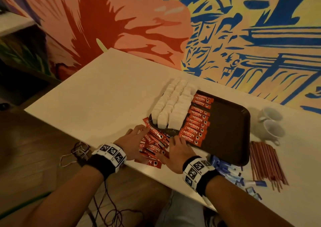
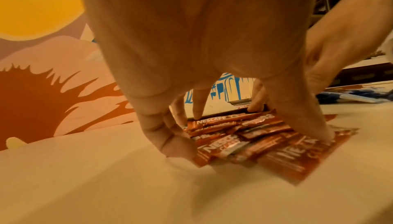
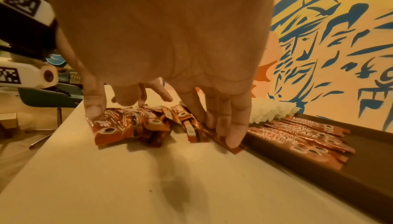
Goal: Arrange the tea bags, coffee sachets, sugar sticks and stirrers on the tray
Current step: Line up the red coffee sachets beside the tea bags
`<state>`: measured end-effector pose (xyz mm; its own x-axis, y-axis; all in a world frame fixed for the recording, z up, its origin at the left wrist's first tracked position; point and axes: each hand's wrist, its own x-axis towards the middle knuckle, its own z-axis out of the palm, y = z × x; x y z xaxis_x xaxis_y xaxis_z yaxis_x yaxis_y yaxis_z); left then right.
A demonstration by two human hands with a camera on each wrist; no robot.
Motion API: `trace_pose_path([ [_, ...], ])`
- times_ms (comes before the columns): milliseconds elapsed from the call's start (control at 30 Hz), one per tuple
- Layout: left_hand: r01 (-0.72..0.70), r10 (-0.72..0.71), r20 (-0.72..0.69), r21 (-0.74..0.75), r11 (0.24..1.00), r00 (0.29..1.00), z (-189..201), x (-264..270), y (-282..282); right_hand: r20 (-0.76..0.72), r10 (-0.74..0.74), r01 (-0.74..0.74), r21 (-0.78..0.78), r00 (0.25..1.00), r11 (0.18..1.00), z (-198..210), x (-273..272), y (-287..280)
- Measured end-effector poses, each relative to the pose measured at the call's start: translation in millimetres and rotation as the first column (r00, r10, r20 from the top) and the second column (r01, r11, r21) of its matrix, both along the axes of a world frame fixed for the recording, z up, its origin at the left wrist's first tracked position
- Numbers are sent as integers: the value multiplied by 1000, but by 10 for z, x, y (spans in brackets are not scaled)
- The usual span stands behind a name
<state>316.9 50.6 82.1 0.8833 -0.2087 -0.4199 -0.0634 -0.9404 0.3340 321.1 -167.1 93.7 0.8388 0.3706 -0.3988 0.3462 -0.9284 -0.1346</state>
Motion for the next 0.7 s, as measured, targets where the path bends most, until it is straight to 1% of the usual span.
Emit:
trace_pose_path([
  [100,-7,8,-25,46,999,1000,-21,128,11,7,1,0,-35,1000,999,-50,-3,13],
  [200,-2,6,-64,60,998,998,0,220,10,36,39,-37,-67,999,997,-85,-6,29],
  [300,34,-24,-110,92,995,994,26,251,-1,40,63,-60,-89,997,994,-107,0,58],
  [400,61,-49,-122,101,993,991,5,220,-20,44,57,-54,-65,997,996,-111,5,81],
  [600,74,-68,-84,71,995,994,-68,51,-60,47,37,-37,10,998,999,-80,-32,5],
  [700,61,-57,-76,52,997,995,-67,48,-61,46,18,-19,22,999,1000,-79,-45,-38],
])
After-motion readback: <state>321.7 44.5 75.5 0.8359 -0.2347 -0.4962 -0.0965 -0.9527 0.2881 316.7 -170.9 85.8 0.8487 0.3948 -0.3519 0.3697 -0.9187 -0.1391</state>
